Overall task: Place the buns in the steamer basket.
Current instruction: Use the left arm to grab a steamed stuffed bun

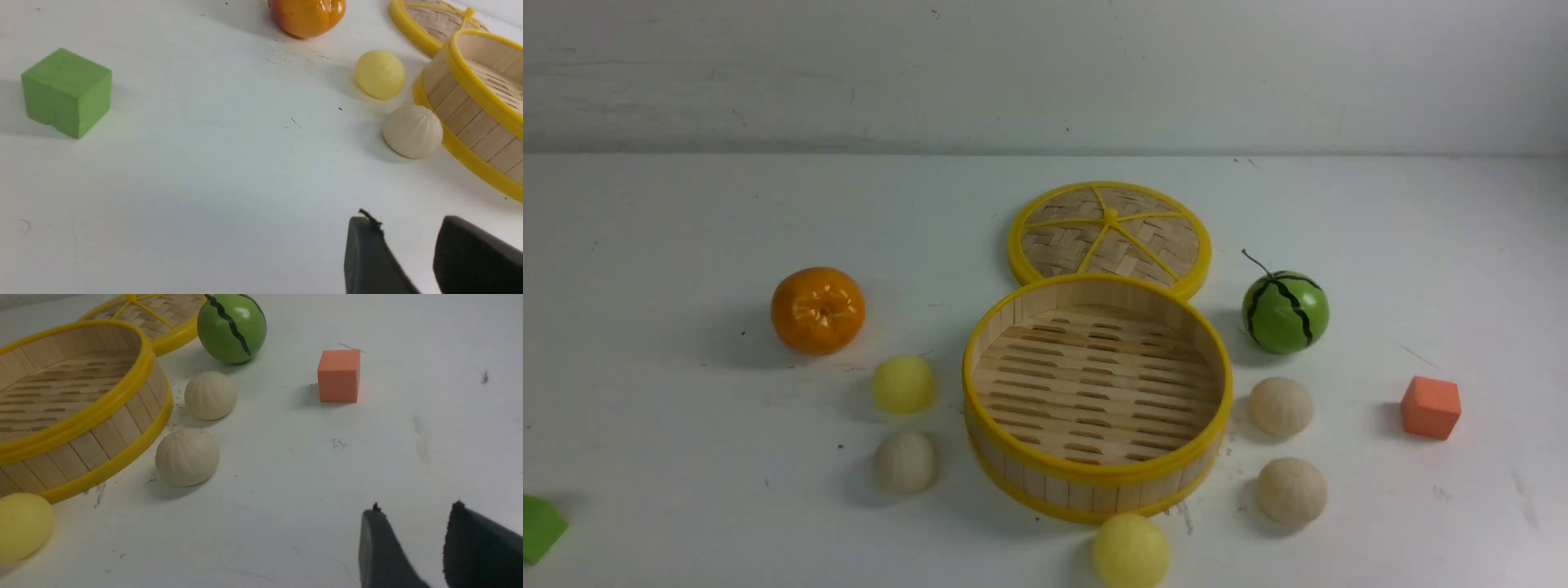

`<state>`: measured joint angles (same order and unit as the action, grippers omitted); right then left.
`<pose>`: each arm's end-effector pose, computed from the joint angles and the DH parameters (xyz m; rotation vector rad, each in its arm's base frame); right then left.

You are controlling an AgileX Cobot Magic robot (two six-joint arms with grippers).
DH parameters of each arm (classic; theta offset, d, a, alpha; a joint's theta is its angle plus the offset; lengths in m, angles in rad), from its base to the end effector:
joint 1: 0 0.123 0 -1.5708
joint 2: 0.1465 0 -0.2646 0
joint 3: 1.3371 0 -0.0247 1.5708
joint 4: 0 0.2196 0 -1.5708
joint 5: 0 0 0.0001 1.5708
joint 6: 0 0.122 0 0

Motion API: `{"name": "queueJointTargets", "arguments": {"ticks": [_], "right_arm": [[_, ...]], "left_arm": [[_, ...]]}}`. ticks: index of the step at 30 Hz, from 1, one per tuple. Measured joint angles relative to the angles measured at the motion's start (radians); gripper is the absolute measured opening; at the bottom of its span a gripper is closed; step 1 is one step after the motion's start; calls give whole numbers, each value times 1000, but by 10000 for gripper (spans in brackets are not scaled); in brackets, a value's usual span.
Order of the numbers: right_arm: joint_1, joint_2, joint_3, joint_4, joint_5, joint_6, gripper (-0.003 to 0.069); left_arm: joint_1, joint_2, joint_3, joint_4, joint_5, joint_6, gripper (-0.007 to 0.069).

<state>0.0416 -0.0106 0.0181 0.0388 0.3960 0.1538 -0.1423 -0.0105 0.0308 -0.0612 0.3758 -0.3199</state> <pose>0.0706 0.0048 0.1629 0.1295 1.8860 0.1721 0.0704 -0.0129 0.1611 -0.2064 1.8851 -0.3764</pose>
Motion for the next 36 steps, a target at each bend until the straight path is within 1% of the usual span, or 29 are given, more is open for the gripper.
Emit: {"name": "queueJointTargets", "arguments": {"ticks": [31, 33, 35, 36], "right_arm": [[0, 0, 0, 0, 0, 0, 239], [0, 0, 0, 0, 0, 0, 239], [0, 0, 0, 0, 0, 0, 239], [0, 0, 0, 0, 0, 0, 239]], "left_arm": [[0, 0, 0, 0, -1, 0, 238], [0, 0, 0, 14, -25, 2, 238], [0, 0, 0, 12, -94, -5, 238], [0, 0, 0, 10, -94, -7, 238]]}}
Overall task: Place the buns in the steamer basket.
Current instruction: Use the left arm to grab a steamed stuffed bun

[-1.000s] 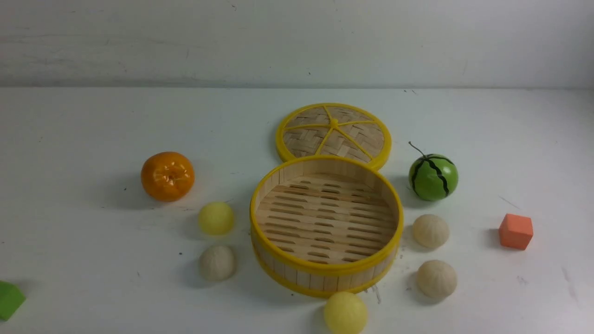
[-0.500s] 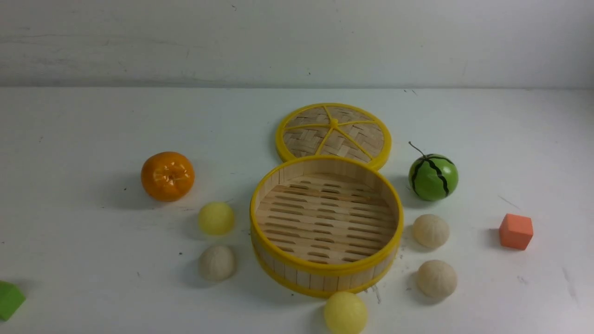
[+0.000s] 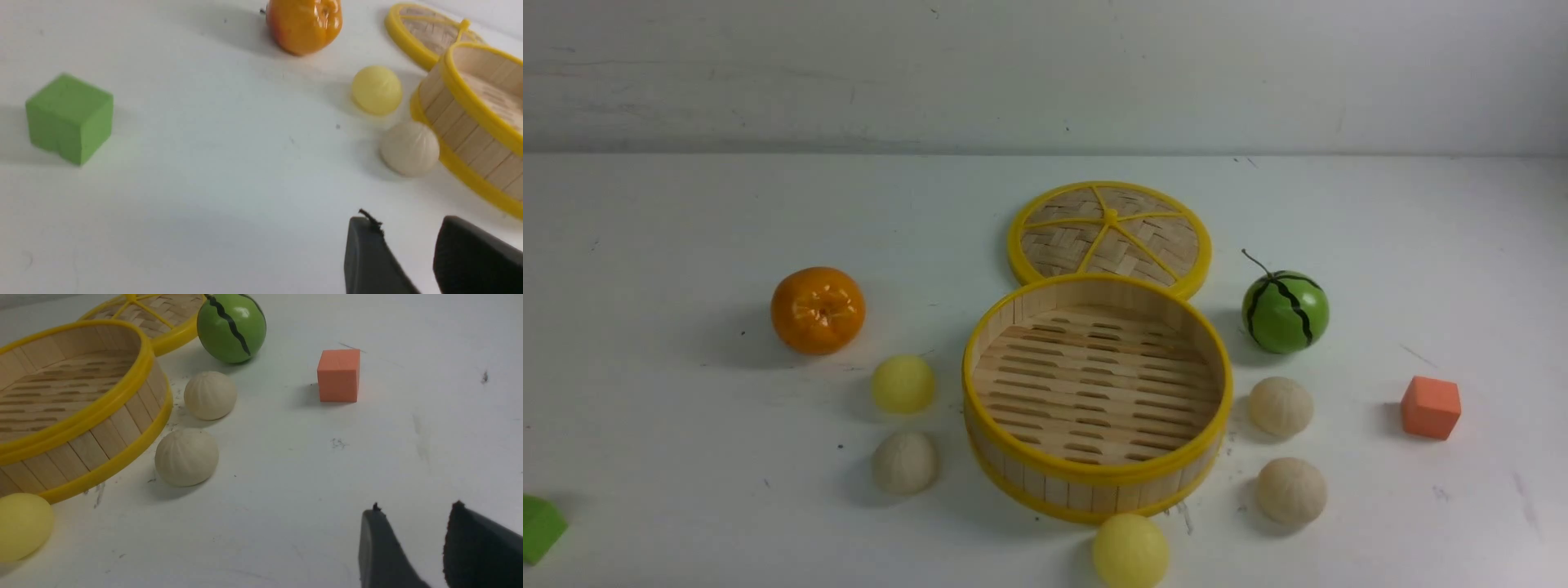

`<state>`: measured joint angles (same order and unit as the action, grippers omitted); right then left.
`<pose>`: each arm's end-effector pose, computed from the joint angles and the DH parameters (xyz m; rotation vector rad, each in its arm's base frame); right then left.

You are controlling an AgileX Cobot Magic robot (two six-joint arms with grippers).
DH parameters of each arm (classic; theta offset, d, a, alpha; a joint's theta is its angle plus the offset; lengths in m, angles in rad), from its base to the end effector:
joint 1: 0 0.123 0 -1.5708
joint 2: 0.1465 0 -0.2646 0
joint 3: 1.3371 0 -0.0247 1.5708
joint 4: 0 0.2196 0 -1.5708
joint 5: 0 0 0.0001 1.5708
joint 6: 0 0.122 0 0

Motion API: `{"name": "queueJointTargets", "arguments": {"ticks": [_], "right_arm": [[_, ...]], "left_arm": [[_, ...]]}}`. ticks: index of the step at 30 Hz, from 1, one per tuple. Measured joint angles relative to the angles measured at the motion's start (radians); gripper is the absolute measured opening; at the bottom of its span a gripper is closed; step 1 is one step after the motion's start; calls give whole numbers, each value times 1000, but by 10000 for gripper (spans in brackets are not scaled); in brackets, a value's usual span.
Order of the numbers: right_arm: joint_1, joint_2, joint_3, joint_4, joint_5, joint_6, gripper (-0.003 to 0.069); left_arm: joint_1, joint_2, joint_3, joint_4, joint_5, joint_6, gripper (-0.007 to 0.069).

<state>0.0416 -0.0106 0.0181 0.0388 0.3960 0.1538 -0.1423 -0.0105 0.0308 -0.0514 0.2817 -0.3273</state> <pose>0.0706 0.0048 0.1629 0.1295 1.8860 0.1721 0.0735 -0.0123 0.1721 -0.2003 1.7904 -0.3849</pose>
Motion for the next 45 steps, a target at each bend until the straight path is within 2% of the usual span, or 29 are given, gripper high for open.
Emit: {"name": "queueJointTargets", "arguments": {"ticks": [6, 10, 13, 16, 17, 18, 19, 22, 23, 25, 28, 29, 31, 32, 37, 45], "right_arm": [[0, 0, 0, 0, 0, 0, 239], [0, 0, 0, 0, 0, 0, 239], [0, 0, 0, 0, 0, 0, 239], [0, 0, 0, 0, 0, 0, 239], [0, 0, 0, 0, 0, 0, 239], [0, 0, 0, 0, 0, 0, 239], [0, 0, 0, 0, 0, 0, 239], [0, 0, 0, 0, 0, 0, 239], [0, 0, 0, 0, 0, 0, 239], [0, 0, 0, 0, 0, 0, 239], [0, 0, 0, 0, 0, 0, 239], [0, 0, 0, 0, 0, 0, 239], [0, 0, 0, 0, 0, 0, 239], [0, 0, 0, 0, 0, 0, 239], [0, 0, 0, 0, 0, 0, 239], [0, 0, 0, 0, 0, 0, 239]], "left_arm": [[0, 0, 0, -167, -221, -158, 238], [0, 0, 0, -197, -333, -194, 232], [-7, 5, -12, -200, -341, -250, 192], [-48, 91, -137, -171, -241, -309, 62], [-55, 106, -148, -164, -220, -309, 53], [-86, 165, -236, -135, -118, -306, -6], [-90, 184, -260, -126, -103, -303, -11], [-165, 398, -472, -78, 222, -221, -13], [-169, 411, -497, -76, 241, -214, -13], [-206, 581, -624, -63, 457, -120, -13], [-223, 796, -761, -48, 633, 41, -13], [-222, 810, -768, -46, 633, 49, -13], [-223, 1009, -847, -42, 673, 131, -13], [-223, 1009, -853, -42, 673, 134, -13], [-247, 1334, -995, -50, 645, 185, -13], [-262, 1561, -1175, -99, 646, 212, -13]]}}
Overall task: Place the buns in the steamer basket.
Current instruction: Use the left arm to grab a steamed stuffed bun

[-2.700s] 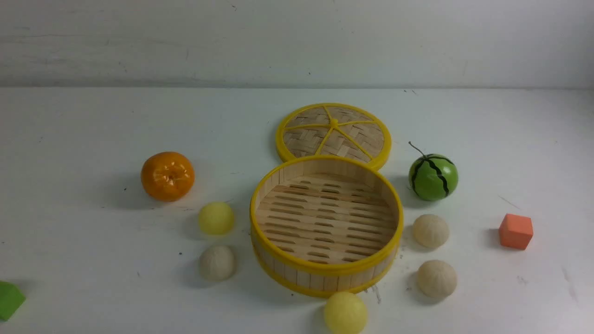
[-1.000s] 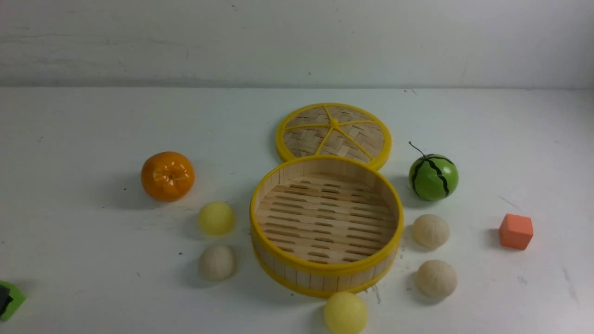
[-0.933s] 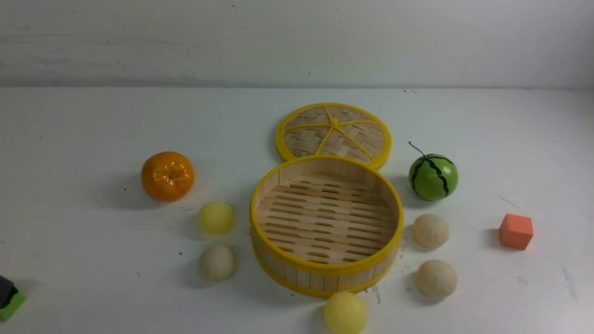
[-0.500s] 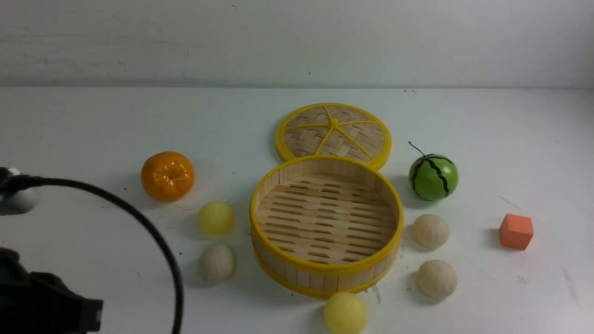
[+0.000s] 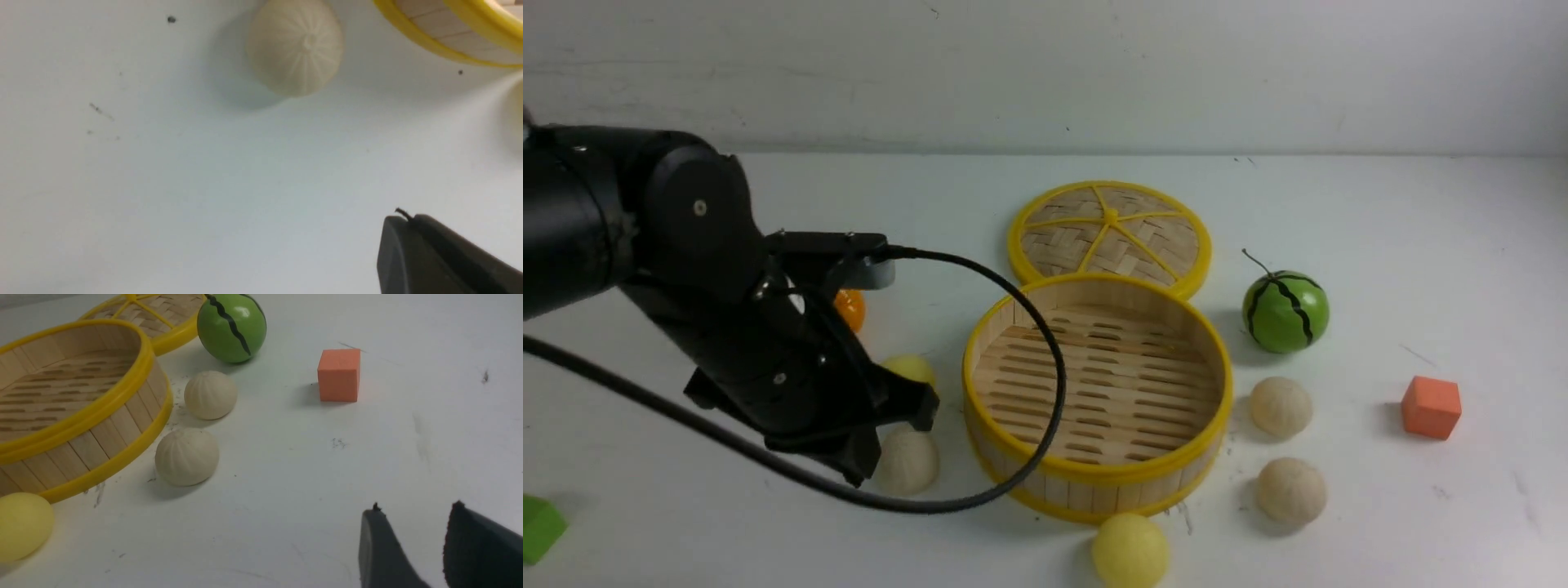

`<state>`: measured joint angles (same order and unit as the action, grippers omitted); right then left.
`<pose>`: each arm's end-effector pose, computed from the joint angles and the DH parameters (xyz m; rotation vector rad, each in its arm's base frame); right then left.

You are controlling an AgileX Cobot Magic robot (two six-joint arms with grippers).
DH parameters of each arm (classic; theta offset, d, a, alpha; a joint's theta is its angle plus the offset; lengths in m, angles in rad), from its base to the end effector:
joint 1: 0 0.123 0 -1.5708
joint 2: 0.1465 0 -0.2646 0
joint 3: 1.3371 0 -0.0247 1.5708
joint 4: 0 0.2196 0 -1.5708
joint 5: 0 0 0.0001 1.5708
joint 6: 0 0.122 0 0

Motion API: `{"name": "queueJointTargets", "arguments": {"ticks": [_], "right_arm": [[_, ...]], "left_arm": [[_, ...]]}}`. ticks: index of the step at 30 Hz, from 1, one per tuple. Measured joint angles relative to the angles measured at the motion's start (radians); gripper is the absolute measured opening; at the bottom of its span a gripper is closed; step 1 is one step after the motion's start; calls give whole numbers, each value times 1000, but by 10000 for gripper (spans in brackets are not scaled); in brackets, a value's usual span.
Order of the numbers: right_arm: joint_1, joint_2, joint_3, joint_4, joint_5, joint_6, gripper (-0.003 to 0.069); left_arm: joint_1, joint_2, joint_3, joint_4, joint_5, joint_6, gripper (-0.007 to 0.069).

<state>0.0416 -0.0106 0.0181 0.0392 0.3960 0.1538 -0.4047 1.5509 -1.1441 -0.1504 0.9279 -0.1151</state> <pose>0.0706 0.0048 0.1629 0.1298 1.8860 0.1725 0.2596 -0.1271 0.2253 0.3112 2.8314 -0.3055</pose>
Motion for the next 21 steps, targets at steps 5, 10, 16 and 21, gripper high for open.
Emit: {"name": "queueJointTargets", "arguments": {"ticks": [5, 10, 16, 21], "right_arm": [[0, 0, 0, 0, 0, 0, 239], [0, 0, 0, 0, 0, 0, 239], [0, 0, 0, 0, 0, 0, 239], [0, 0, 0, 0, 0, 0, 239]], "left_arm": [[-55, 72, -38, 13, -34, 5, -13], [-90, 116, -63, 58, -51, -23, -13], [-59, 146, -86, 106, -65, -44, 62], [-23, 205, -113, 109, -68, -61, 173]]}}
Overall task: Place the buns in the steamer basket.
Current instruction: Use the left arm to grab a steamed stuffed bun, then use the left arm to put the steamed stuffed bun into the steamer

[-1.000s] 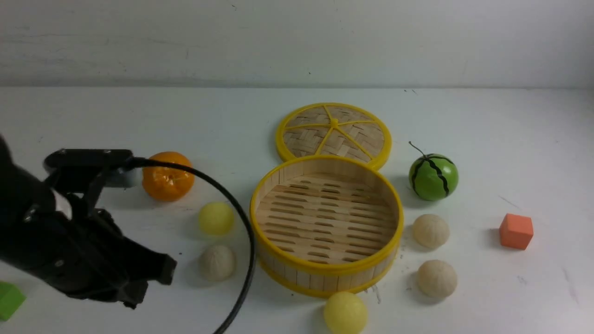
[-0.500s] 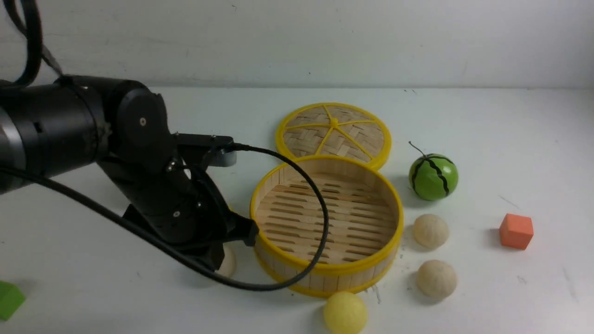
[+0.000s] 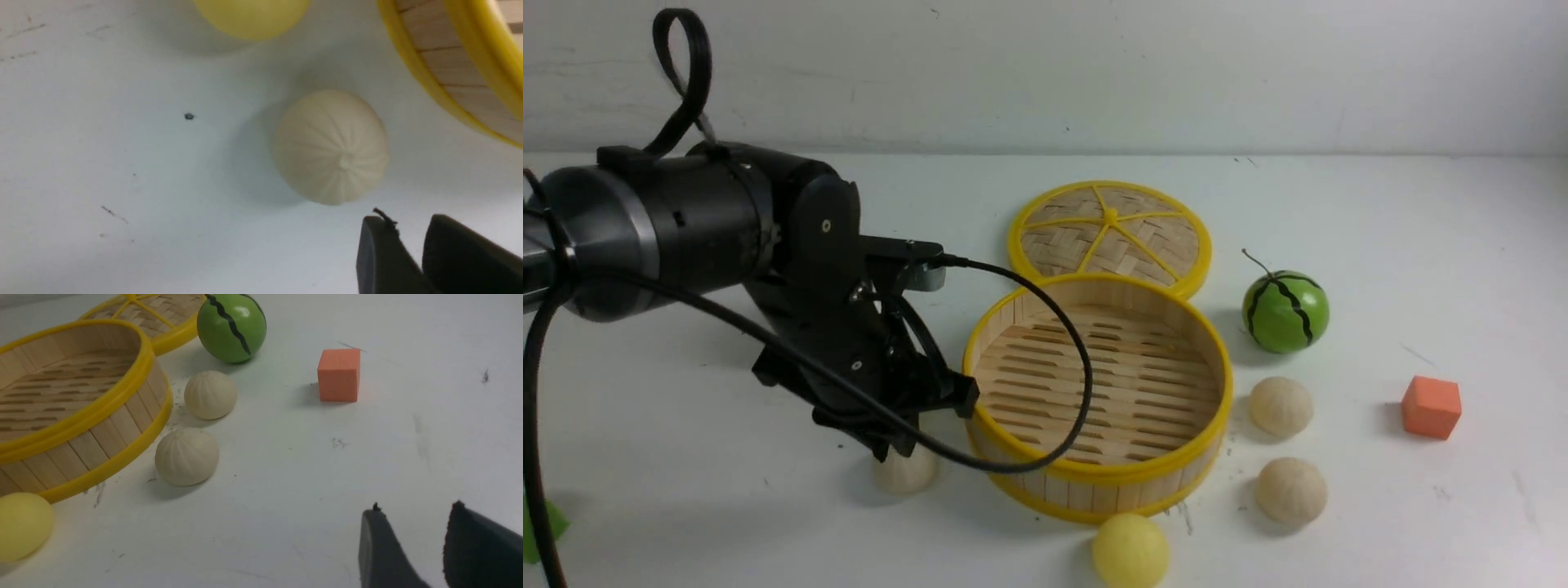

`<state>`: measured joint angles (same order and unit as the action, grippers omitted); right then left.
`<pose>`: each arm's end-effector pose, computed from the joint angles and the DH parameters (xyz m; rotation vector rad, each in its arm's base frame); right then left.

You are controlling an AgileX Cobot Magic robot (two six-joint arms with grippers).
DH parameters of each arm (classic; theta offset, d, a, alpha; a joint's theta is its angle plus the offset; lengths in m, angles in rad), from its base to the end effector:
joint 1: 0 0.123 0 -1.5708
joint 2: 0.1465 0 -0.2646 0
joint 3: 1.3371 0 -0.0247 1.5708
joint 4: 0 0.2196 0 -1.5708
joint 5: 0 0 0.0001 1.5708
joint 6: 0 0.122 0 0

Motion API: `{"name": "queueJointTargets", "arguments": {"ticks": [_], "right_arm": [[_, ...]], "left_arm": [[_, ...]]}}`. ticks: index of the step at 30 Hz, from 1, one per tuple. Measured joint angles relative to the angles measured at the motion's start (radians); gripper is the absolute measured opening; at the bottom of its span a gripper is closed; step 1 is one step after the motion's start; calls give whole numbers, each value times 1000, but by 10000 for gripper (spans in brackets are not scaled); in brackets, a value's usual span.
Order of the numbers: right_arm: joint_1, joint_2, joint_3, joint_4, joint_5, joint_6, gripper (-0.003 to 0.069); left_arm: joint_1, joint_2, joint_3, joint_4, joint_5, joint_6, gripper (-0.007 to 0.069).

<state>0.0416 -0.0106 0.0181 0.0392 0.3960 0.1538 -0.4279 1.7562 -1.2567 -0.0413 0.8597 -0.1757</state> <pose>0.0706 0.0048 0.1629 0.1298 1.8860 0.1725 0.3015 -0.1417 0.1912 0.3283 2.8426 -0.1763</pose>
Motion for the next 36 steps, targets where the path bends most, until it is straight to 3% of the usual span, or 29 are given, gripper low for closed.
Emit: {"name": "queueJointTargets", "arguments": {"ticks": [6, 25, 32, 33, 36], "right_arm": [[0, 0, 0, 0, 0, 0, 239], [0, 0, 0, 0, 0, 0, 239], [0, 0, 0, 0, 0, 0, 239], [0, 0, 0, 0, 0, 0, 239], [0, 0, 0, 0, 0, 0, 239]], "left_arm": [[8, 61, -35, 19, -12, -1, 262], [8, 129, -39, 55, -80, -1, 255], [8, 131, -39, 61, -80, -1, 83], [8, 131, -39, 61, -80, -1, 22], [8, 131, -40, 61, -71, -1, -12]]}}
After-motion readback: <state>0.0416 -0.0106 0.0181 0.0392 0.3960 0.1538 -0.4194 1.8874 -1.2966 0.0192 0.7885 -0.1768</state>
